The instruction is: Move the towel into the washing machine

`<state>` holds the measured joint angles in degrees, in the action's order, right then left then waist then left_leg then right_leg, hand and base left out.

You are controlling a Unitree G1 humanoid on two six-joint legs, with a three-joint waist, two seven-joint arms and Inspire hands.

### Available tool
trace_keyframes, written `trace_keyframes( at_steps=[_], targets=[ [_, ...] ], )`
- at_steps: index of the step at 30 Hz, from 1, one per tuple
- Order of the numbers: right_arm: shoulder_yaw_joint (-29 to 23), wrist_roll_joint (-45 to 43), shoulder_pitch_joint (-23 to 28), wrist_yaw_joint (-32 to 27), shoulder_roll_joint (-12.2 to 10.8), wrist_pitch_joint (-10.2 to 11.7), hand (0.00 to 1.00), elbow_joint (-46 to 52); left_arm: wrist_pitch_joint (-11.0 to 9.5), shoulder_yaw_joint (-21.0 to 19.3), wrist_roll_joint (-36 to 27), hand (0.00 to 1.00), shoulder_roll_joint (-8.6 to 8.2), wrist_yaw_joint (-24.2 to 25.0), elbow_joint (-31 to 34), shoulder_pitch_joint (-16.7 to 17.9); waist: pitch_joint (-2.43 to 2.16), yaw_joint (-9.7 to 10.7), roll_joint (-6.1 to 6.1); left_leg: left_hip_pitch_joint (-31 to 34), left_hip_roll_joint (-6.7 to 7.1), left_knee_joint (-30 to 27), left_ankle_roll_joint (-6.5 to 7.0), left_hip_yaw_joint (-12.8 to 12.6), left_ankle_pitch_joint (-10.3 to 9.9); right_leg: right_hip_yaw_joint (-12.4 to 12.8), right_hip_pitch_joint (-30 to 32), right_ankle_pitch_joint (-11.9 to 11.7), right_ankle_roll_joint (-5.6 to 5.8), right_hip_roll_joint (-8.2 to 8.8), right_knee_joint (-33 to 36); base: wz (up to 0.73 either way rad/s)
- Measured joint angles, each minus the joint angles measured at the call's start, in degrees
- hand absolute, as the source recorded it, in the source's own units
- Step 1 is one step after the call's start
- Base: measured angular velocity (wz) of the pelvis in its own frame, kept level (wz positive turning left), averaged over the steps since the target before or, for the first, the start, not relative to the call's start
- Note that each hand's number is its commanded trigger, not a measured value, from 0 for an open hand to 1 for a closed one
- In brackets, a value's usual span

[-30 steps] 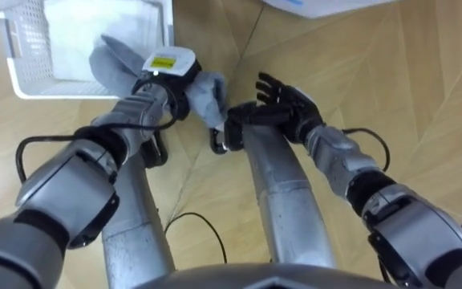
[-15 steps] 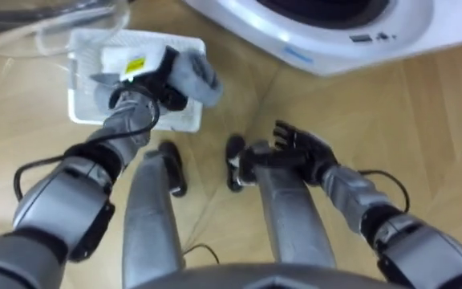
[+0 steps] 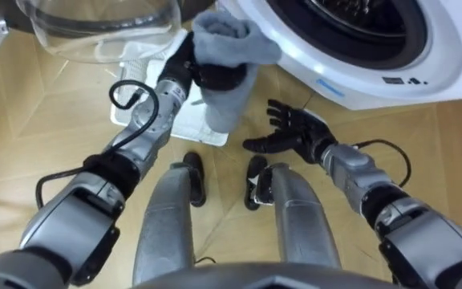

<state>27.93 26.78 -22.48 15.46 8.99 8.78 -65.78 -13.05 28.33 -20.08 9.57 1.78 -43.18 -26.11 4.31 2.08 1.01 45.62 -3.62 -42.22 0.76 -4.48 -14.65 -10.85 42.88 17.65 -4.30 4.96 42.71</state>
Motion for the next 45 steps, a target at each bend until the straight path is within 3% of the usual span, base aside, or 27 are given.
trace_keyframes(
  at_steps=[4, 7, 14, 20, 31, 32, 34, 37, 45],
  targets=[
    [-0.5, -3.4, 1.8, 2.2, 0.4, -0.2, 0.0, 1.5, 0.0, 0.8, -8.4, 1.0, 0.08, 7.7, 1.8, 0.6, -0.51, -0.7, -0.65, -0.3, 0.15, 0.2, 0.08, 0.1, 0.0, 0.1, -0.4, -0.3, 0.34, 0.01, -0.4, 0.0],
    [-0.6, -4.6, 1.9, 3.6, 0.2, -0.2, 0.0, 1.5, 0.2, 1.8, -10.9, 1.0, 0.21, 12.8, 1.8, 1.9, -0.79, -0.3, -0.99, -1.9, 0.38, 1.1, 0.28, 0.2, 0.2, 0.1, -2.2, -0.5, 0.52, 0.05, -1.3, 0.02],
    [-1.2, -4.6, 3.1, 4.1, 0.3, -1.5, 0.0, 1.5, 4.4, 4.8, -18.9, 1.0, 0.47, 23.2, 1.9, 2.0, -1.48, 0.9, -1.61, -4.4, 0.76, 4.4, 0.67, 0.2, 1.3, -0.5, -4.9, -1.7, 1.05, 0.06, -4.2, 0.04],
    [-2.3, -4.9, 4.5, 4.2, 0.4, -2.4, 0.0, 1.4, 6.8, 4.9, -23.5, 1.0, 0.43, 26.4, 3.2, 2.0, -1.68, 1.1, -1.96, -4.3, 0.8, 4.3, 0.66, 0.4, 1.4, -0.6, -4.9, -1.7, 1.05, 0.06, -4.4, 0.0],
    [-3.4, -8.0, 5.4, 4.1, 0.4, -4.0, 0.0, 1.4, 9.1, 4.2, -23.6, 1.0, 0.15, 29.9, 4.3, 2.0, -1.69, 0.5, -2.99, -4.3, 0.78, 4.7, 0.66, 0.5, 1.4, -0.6, -5.0, -1.9, 1.04, -0.01, -4.8, 0.0],
    [-3.4, -8.5, 5.3, 4.1, 0.5, -4.3, 0.45, 1.4, 9.1, 4.2, -23.6, 1.0, 0.23, 30.6, 4.3, 2.0, -1.69, 0.4, -3.24, -4.3, 0.8, 4.7, 0.66, 0.4, 1.4, -0.6, -4.9, -1.9, 1.04, 0.02, -4.8, 0.0],
    [-4.1, -9.7, 5.0, 4.1, 0.3, -5.0, 1.0, 1.4, 9.4, 4.1, -23.6, 1.0, 0.23, 31.5, 4.3, 2.0, -1.64, 0.3, -3.67, -4.4, 0.81, 4.8, 0.66, 0.4, 1.4, -0.6, -4.9, -1.9, 1.04, 0.03, -4.9, 0.0],
    [-4.5, -10.9, 5.0, 4.1, 0.5, -5.7, 1.0, 1.4, 10.7, 4.1, -24.8, 1.0, 0.2, 32.4, 4.3, 2.0, -1.59, 0.1, -4.26, -4.4, 0.99, 4.9, 0.64, 0.4, 1.4, -0.5, -4.8, -1.9, 1.06, 0.14, -4.9, 0.0],
    [-5.8, -12.0, 4.8, 1.1, 0.0, -7.6, 1.0, 1.7, 13.0, 4.1, -34.5, 1.0, -0.53, 32.9, 4.3, 2.2, -1.6, -0.7, -4.26, -4.1, 1.03, 4.5, 0.61, 0.3, 1.4, -0.3, -4.5, -1.8, 1.11, 0.12, -4.8, 0.0]
  ],
)
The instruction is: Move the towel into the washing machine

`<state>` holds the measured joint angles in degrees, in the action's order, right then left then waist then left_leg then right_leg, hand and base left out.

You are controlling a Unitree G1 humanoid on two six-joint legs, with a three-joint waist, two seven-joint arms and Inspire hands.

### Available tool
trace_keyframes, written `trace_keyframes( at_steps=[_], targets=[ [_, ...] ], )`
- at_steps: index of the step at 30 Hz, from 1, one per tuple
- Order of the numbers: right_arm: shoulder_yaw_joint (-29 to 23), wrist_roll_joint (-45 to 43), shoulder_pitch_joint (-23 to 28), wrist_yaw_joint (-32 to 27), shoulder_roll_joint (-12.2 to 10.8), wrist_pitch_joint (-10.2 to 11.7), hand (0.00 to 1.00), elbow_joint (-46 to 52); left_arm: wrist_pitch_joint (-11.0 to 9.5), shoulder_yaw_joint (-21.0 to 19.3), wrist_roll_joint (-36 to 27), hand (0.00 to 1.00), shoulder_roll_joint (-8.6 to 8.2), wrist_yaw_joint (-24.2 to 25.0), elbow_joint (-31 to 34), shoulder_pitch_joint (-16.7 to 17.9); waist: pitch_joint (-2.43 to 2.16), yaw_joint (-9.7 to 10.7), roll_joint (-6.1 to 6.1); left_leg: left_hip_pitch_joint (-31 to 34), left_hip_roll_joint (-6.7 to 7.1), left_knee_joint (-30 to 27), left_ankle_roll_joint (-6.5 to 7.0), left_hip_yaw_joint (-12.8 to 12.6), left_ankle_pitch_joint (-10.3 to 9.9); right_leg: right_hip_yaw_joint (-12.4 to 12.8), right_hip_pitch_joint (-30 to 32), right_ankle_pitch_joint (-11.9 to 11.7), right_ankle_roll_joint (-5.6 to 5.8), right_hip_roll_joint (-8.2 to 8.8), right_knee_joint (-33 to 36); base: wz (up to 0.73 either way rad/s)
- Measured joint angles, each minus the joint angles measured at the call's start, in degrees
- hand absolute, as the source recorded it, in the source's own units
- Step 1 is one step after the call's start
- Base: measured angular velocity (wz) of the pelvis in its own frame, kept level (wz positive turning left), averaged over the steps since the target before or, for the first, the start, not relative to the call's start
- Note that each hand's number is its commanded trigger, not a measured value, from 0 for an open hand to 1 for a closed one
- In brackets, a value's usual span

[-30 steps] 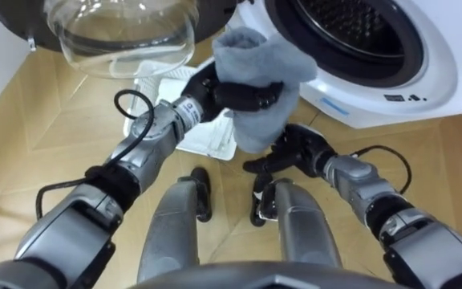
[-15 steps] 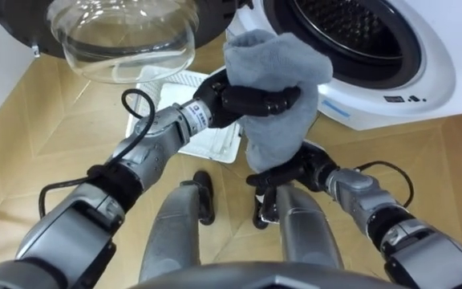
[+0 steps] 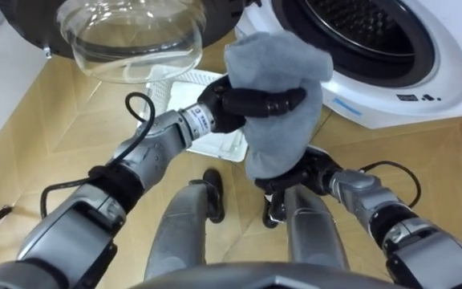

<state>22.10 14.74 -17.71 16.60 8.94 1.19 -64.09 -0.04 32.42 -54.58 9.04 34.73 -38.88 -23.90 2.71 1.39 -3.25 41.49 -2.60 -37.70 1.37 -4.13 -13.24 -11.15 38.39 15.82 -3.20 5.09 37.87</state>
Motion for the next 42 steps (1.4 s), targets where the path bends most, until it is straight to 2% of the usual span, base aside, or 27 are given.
trace_keyframes(
  at_steps=[4, 11, 12, 13, 14, 18, 21, 27, 31, 34, 36, 37, 39, 41, 42],
  targets=[
    [-1.0, 0.0, -0.2, -1.9, -0.4, -0.2, 1.0, 1.9, 0.4, -0.5, -3.1, 1.0, -0.68, 0.0, 0.0, 0.0, -0.03, 0.2, 0.06, -0.1, -0.09, 0.0, 0.0, -0.1, 0.0, 0.1, -0.1, 0.0, -0.01, -0.11, 0.0, 0.0],
    [-1.0, 0.2, -0.5, -4.0, -0.8, -0.7, 1.0, 3.5, 0.5, -0.9, -6.8, 1.0, -0.67, 0.0, 0.0, 1.2, -0.05, 1.0, 0.09, -0.6, -0.23, 0.0, -0.01, -0.4, 0.0, 0.3, -0.4, -0.1, -0.05, -0.21, -0.1, -0.01],
    [-1.0, 0.1, -0.5, -4.0, -0.8, -0.8, 1.0, 3.6, 0.5, -0.9, -7.1, 0.87, -0.68, 0.0, 0.0, 1.4, -0.05, 1.1, 0.09, -0.6, -0.26, 0.0, -0.01, -0.4, 0.0, 0.3, -0.4, -0.1, -0.06, -0.21, -0.1, 0.0],
    [-1.0, 0.1, -0.4, -4.1, -0.8, -1.0, 1.0, 3.7, 0.5, -1.0, -7.9, 0.28, -0.68, -0.1, 0.0, 1.8, -0.05, 1.2, 0.09, -0.6, -0.29, 0.0, -0.01, -0.4, 0.0, 0.2, -0.4, -0.1, -0.08, -0.23, -0.2, 0.0],
    [-1.0, 0.0, -0.3, -4.3, -0.9, -1.2, 1.0, 3.8, 0.4, -1.0, -8.0, 0.0, -0.69, -0.1, -0.1, 2.0, -0.05, 1.2, 0.08, -0.6, -0.32, 0.0, -0.01, -0.4, 0.0, 0.2, -0.4, -0.2, -0.09, -0.28, -0.3, 0.0],
    [-1.0, -1.0, 0.1, -5.3, -0.6, -1.2, 1.0, 3.8, 0.5, -2.0, -8.3, 0.0, -0.67, -0.3, -0.2, 3.1, -0.09, 1.2, -0.02, -1.0, -0.35, 0.2, -0.01, -0.4, 0.0, 0.4, -0.8, -0.3, -0.08, -0.35, -0.5, -0.03],
    [-2.4, -2.6, 1.0, -6.4, -0.5, -1.4, 1.0, 4.1, 1.0, -4.2, -8.4, 0.0, -0.42, -0.3, -0.5, 4.8, -0.16, 0.8, -0.35, -1.5, -0.62, 1.1, -0.05, -0.4, 0.0, 0.5, -1.4, -0.8, -0.03, -0.83, -1.5, -0.04],
    [-6.2, -2.6, 1.1, -8.9, 0.0, -2.0, 1.0, 3.7, 1.2, -8.4, -8.6, 0.0, -0.55, -0.4, -2.2, 7.9, -0.19, -0.6, -0.46, -2.1, -0.64, 1.5, -0.19, -1.2, 0.1, 1.1, -1.4, -0.8, -0.13, -1.07, -1.6, -0.04],
    [-7.0, -2.5, 2.0, -10.9, 1.0, -2.1, 1.0, 3.7, 1.2, -10.8, -7.0, 0.0, -0.72, -1.7, -6.8, 9.4, -0.23, -2.3, -0.53, -2.2, -0.69, 2.0, -0.41, -1.7, 0.2, 1.2, -1.3, -0.9, -0.35, -1.32, -2.1, -0.04],
    [-7.0, -1.5, 2.9, -12.5, 2.0, -2.1, 1.0, 3.7, 0.8, -13.0, -1.5, 0.0, -0.13, -5.2, -8.0, 11.1, -0.25, -4.0, -0.49, -2.3, -0.65, 2.5, -0.47, -2.2, 0.3, 1.8, -0.9, -0.9, -0.37, -1.3, -1.9, -0.05],
    [-7.1, -1.2, 2.8, -13.6, 2.5, -2.0, 1.0, 3.7, 0.0, -13.9, 4.6, 0.0, 0.39, -8.1, -8.4, 11.7, -0.26, -5.0, -0.42, -1.8, -0.58, 2.5, -0.48, -2.2, 0.3, 1.8, -0.1, -0.9, -0.4, -1.15, -1.6, -0.02],
    [-7.2, -1.1, 2.7, -14.3, 2.8, -2.0, 1.0, 3.7, -0.8, -14.5, 9.6, 0.0, 0.64, -10.6, -9.2, 12.2, -0.26, -5.3, -0.4, -1.5, -0.51, 2.4, -0.49, -2.2, 0.3, 1.9, 0.2, -0.9, -0.38, -1.05, -1.3, 0.0],
    [-7.2, -0.2, 2.8, -15.2, 2.9, -1.8, 1.0, 3.7, -2.0, -15.0, 16.9, 0.0, 1.12, -14.3, -9.8, 13.1, -0.28, -5.1, -0.22, -1.5, -0.3, 2.4, -0.44, -2.2, 0.4, 1.9, 0.3, -0.7, -0.34, -0.85, -1.1, 0.03],
    [-7.2, 1.7, 2.7, -15.8, 3.6, -1.7, 1.0, 3.2, -3.4, -15.3, 27.1, 0.0, 1.05, -19.1, -10.9, 14.0, -0.18, -4.9, 0.42, -1.5, 0.5, 2.5, -0.16, -2.4, 0.7, 2.0, 0.7, -0.2, -0.12, 0.0, 0.0, 0.12],
    [-7.2, 2.0, 2.5, -16.0, 3.7, -1.7, 1.0, 2.8, -3.9, -15.2, 28.9, 0.0, 1.06, -20.2, -11.5, 14.0, -0.21, -4.9, 0.58, -1.5, 0.52, 2.5, -0.11, -2.4, 0.8, 1.9, 0.7, -0.2, -0.12, 0.05, 0.0, 0.06]
  ],
)
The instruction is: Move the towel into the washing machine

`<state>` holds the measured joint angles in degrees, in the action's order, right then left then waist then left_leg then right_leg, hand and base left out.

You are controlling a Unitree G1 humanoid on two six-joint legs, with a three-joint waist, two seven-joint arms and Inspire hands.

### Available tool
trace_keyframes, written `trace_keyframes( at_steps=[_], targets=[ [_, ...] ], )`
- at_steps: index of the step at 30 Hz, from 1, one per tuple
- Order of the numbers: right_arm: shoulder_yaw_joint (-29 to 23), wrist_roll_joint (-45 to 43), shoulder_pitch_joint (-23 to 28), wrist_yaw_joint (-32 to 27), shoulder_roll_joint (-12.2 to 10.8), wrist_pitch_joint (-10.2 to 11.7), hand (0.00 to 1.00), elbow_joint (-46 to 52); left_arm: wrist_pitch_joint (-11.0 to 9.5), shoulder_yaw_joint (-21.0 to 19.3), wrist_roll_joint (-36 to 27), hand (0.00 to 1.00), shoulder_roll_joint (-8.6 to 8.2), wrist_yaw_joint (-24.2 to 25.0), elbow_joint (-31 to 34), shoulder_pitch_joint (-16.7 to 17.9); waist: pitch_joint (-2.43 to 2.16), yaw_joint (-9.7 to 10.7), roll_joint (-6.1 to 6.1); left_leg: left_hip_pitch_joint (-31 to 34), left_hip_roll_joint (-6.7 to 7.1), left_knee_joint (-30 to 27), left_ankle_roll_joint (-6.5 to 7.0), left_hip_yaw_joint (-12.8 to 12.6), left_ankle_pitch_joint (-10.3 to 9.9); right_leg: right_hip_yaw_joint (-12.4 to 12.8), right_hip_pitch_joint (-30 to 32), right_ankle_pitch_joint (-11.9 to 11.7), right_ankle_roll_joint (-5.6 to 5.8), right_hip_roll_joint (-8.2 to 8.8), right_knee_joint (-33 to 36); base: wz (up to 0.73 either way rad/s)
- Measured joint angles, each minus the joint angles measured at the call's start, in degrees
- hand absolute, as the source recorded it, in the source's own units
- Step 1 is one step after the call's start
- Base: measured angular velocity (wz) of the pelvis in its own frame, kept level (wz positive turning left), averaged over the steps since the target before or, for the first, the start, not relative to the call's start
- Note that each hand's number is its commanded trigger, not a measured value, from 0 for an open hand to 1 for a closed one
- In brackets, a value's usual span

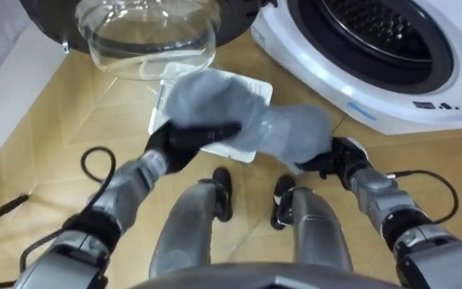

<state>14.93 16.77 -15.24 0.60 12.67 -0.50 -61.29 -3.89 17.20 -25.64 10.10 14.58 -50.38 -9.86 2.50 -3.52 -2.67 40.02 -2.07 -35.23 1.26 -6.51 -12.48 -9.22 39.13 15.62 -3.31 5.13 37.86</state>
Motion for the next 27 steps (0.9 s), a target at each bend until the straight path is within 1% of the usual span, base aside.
trace_keyframes(
  at_steps=[2, 4, 6, 8, 9, 11, 13, 15, 17, 22, 25, 27],
  targets=[
    [-0.2, 1.2, -0.6, -1.0, 0.0, 0.0, 1.0, -1.0, -1.1, -0.3, 6.4, 0.0, 0.02, -4.1, -2.4, 0.4, -0.09, 0.0, 1.22, -0.1, -0.05, -0.1, 0.06, -0.1, 0.0, 0.0, -0.1, 0.0, 0.01, 0.03, 0.0, 0.0],
    [-0.7, 1.4, -0.7, -1.9, 0.1, 0.3, 1.0, -1.0, -1.5, -0.3, 10.2, 0.0, 0.05, -7.0, -3.4, 0.8, -0.03, 0.0, 2.04, -0.1, -0.11, -0.1, 0.07, -0.1, 0.0, -0.1, -0.1, -0.1, -0.01, 0.02, 0.0, 0.0],
    [-1.2, 1.9, -1.0, -3.1, 0.4, 0.5, 1.0, -1.0, -1.6, -0.3, 12.7, 0.0, 0.06, -9.4, -4.9, 1.2, -0.1, 0.1, 2.42, -0.1, -0.11, 0.0, 0.09, -0.1, 0.1, -0.1, -0.1, -0.1, 0.06, 0.03, -0.1, 0.0],
    [-2.1, 3.9, -1.6, -4.5, 1.2, 1.0, 1.0, -1.0, -1.9, -0.3, 12.9, 0.0, 0.13, -11.5, -6.0, 2.3, -0.1, 0.0, 2.45, -0.1, -0.14, 0.0, 0.11, -0.1, 0.1, 0.0, -0.2, -0.2, 0.13, 0.03, -0.1, 0.0],
    [-2.6, 4.2, -1.7, -4.9, 1.2, 1.2, 1.0, -1.0, -2.1, -0.3, 12.9, 0.0, 0.18, -11.9, -6.4, 2.7, -0.1, 0.0, 2.45, -0.1, -0.13, 0.0, 0.11, -0.1, 0.1, 0.0, -0.2, -0.2, 0.12, -0.02, -0.1, 0.0],
    [-4.5, 5.9, -2.1, -6.1, 1.2, 2.7, 1.0, -0.9, -2.9, -0.3, 13.0, 0.0, 0.46, -13.8, -7.0, 3.7, -0.08, 0.0, 2.52, -0.2, -0.1, 0.3, 0.09, -0.2, 0.1, 0.1, -0.1, -0.2, 0.11, -0.1, -0.2, 0.0],
    [-5.7, 6.3, -2.6, -7.3, 1.2, 3.4, 1.0, -0.9, -3.4, -0.4, 13.3, 0.0, 0.47, -14.9, -7.5, 4.4, -0.08, -0.1, 2.65, -0.6, -0.06, 0.9, 0.11, -0.6, 0.1, 0.6, -0.1, -0.2, 0.11, -0.08, -0.2, -0.06],
    [-6.2, 7.6, -3.5, -8.8, 1.2, 3.6, 1.0, -0.9, -3.8, -0.4, 14.3, 0.0, 0.47, -16.2, -9.0, 4.3, -0.06, 0.1, 2.71, -0.6, -0.01, 1.4, 0.08, -0.7, 0.2, 0.7, -0.1, -0.2, 0.11, -0.1, -0.3, -0.03],
    [-7.4, 8.3, -4.2, -10.8, 1.3, 3.8, 1.0, -0.9, -3.9, -0.5, 15.2, 0.0, 0.41, -17.7, -9.5, 4.1, -0.06, 0.1, 3.09, -0.7, -0.06, 1.3, 0.04, -0.8, 0.2, 0.8, -0.1, -0.3, 0.12, -0.23, -0.6, 0.0],
    [-8.1, 10.0, -5.5, -15.6, 1.5, 4.7, 1.0, -0.8, -4.8, -0.5, 15.1, 0.0, 0.34, -19.1, -11.4, 3.8, -0.01, 0.0, 3.28, -0.6, -0.01, 1.4, 0.04, -1.0, 0.2, 1.1, -0.1, -0.4, 0.25, -0.3, -1.2, -0.03],
    [-9.8, 9.9, -5.6, -19.2, 1.6, 4.8, 1.0, 0.8, -4.9, -0.5, 15.0, 0.0, 0.34, -19.5, -11.4, 3.8, 0.06, 0.1, 3.42, -0.4, 0.04, 1.6, 0.04, -1.1, 0.2, 1.1, 0.2, -0.4, 0.28, -0.27, -1.3, 0.0],
    [-10.1, 9.7, -5.7, -21.2, 2.1, 5.0, 1.0, 1.9, -5.0, -0.5, 15.0, 0.0, 0.34, -19.6, -11.5, 3.8, 0.06, 0.1, 3.43, -0.2, 0.07, 1.7, 0.04, -1.1, 0.2, 1.1, 0.5, -0.4, 0.29, -0.22, -1.2, 0.0]
  ],
)
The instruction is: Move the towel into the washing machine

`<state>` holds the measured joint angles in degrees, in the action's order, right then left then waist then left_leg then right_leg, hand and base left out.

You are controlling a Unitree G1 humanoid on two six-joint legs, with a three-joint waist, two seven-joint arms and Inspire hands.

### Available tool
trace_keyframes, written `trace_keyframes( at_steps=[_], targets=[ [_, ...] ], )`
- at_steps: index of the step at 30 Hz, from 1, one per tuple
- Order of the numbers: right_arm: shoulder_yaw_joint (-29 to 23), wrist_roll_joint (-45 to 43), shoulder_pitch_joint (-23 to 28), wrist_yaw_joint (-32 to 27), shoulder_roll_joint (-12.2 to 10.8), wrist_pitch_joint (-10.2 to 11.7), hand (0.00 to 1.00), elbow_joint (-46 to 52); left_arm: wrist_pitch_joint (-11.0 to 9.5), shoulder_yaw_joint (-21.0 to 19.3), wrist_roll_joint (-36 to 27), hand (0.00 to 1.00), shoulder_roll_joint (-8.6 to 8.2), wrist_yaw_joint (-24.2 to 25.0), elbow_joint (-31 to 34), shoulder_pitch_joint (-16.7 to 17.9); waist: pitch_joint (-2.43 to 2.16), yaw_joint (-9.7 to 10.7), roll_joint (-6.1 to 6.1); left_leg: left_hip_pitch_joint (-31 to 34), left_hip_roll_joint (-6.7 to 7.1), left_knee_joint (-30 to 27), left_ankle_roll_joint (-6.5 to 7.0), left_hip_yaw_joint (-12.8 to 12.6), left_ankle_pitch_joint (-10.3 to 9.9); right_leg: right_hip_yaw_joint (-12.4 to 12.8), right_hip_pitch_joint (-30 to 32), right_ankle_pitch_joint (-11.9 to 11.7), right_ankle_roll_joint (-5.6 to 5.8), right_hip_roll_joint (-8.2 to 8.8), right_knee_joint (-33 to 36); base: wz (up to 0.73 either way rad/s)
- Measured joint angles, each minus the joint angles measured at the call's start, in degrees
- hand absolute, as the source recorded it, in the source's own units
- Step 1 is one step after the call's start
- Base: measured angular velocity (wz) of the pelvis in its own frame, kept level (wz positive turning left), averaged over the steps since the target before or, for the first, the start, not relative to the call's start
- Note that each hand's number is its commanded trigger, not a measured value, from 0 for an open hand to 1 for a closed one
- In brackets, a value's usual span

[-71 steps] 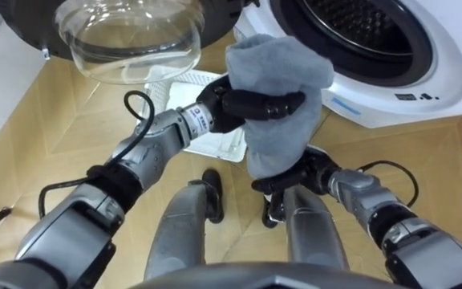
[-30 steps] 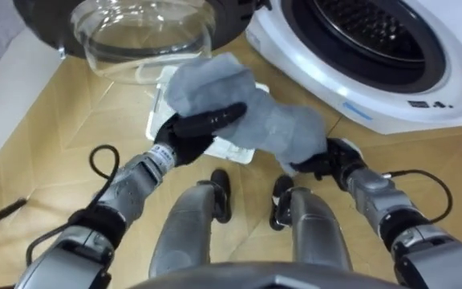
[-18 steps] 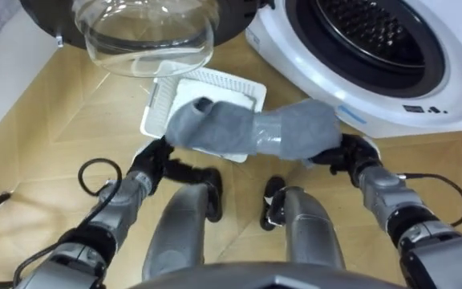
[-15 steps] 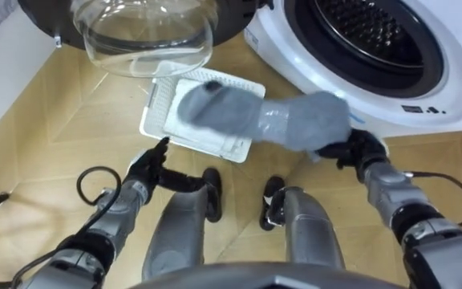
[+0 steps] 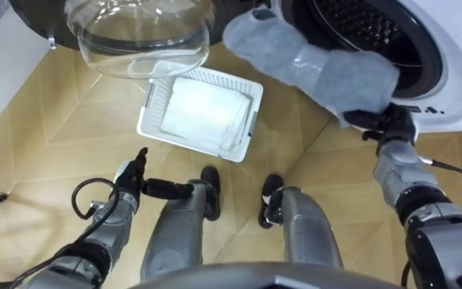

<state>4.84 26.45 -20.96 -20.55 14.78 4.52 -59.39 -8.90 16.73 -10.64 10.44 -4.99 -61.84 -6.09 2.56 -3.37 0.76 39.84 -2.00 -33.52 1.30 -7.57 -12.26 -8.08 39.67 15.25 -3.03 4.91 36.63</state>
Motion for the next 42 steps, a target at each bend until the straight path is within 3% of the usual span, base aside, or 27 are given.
trace_keyframes(
  at_steps=[4, 9, 16, 28, 34, 36, 38, 42],
  targets=[
    [-0.1, 0.2, 0.0, -3.3, 1.4, 1.7, 1.0, 2.6, -0.5, 0.0, 0.0, 0.0, -0.05, -1.0, -0.1, 0.1, 0.0, 0.0, 0.01, 0.3, -0.02, 0.0, 0.01, -0.1, 0.0, 0.0, 0.4, 0.0, 0.0, 0.03, 0.1, 0.0],
    [-0.2, 3.1, 0.0, -5.4, 1.3, 1.8, 1.0, 3.7, -0.5, 0.0, -0.1, 0.0, -0.05, -1.1, -0.1, 0.1, 0.01, -0.3, 0.02, 0.6, -0.01, 0.1, 0.01, -0.3, 0.0, 0.2, 0.7, 0.0, 0.0, 0.02, 0.1, 0.0],
    [-1.8, 16.2, -0.3, -7.2, 1.4, 1.8, 1.0, 3.7, -0.5, -0.2, -0.4, 0.0, -0.11, -1.0, 0.0, 0.2, 0.08, -0.1, 0.13, 0.7, 0.11, 0.4, 0.07, -0.3, 0.0, 0.2, 0.9, 0.0, 0.05, 0.14, 0.0, 0.0],
    [-2.0, 46.0, -1.7, -4.8, 0.9, 2.3, 1.0, 1.6, 0.2, -0.2, -1.0, 0.0, -0.9, -2.3, 0.0, -0.1, 0.18, -0.3, 0.27, 1.1, 0.99, 0.5, 0.37, 0.1, 0.2, 0.1, 1.1, 0.4, 0.7, 0.92, 0.1, 0.03],
    [-2.1, 54.7, -2.1, -1.9, 0.5, 2.3, 1.0, -0.2, 0.9, 0.0, -1.0, 0.0, -1.07, -2.3, -0.1, -0.4, 0.23, -0.5, 0.22, 1.0, 1.27, 0.8, 0.48, 0.6, 0.3, 0.0, 1.0, 0.4, 0.78, 0.97, 0.1, 0.02],
    [-2.2, 57.0, -2.4, -0.7, -0.1, 2.3, 1.0, -1.0, 1.3, 0.1, -1.1, 0.0, -1.15, -2.3, -0.1, -0.6, 0.37, -0.5, 0.09, 0.9, 1.24, 0.8, 0.48, 0.6, 0.3, 0.0, 0.8, 0.4, 0.78, 0.94, 0.1, 0.0],
    [-2.3, 58.4, -2.5, 0.8, -0.5, 2.0, 1.0, -1.7, 1.4, 0.2, -1.1, 0.0, -1.29, -2.3, 0.0, -0.8, 0.88, -0.6, -0.26, 0.9, 1.24, 0.8, 0.48, 0.5, 0.3, 0.0, 0.9, 0.4, 0.79, 0.96, 0.1, 0.0],
    [-2.5, 60.4, -2.6, 2.1, -0.4, 1.6, 1.0, -1.8, 2.1, 0.2, -1.1, 0.0, -1.25, -2.3, 0.6, -1.2, 0.96, -1.2, -0.27, 1.8, 1.3, 0.8, 0.49, 0.3, 0.3, 0.3, 2.1, 0.4, 0.81, 1.04, 0.3, -0.03]
  ],
)
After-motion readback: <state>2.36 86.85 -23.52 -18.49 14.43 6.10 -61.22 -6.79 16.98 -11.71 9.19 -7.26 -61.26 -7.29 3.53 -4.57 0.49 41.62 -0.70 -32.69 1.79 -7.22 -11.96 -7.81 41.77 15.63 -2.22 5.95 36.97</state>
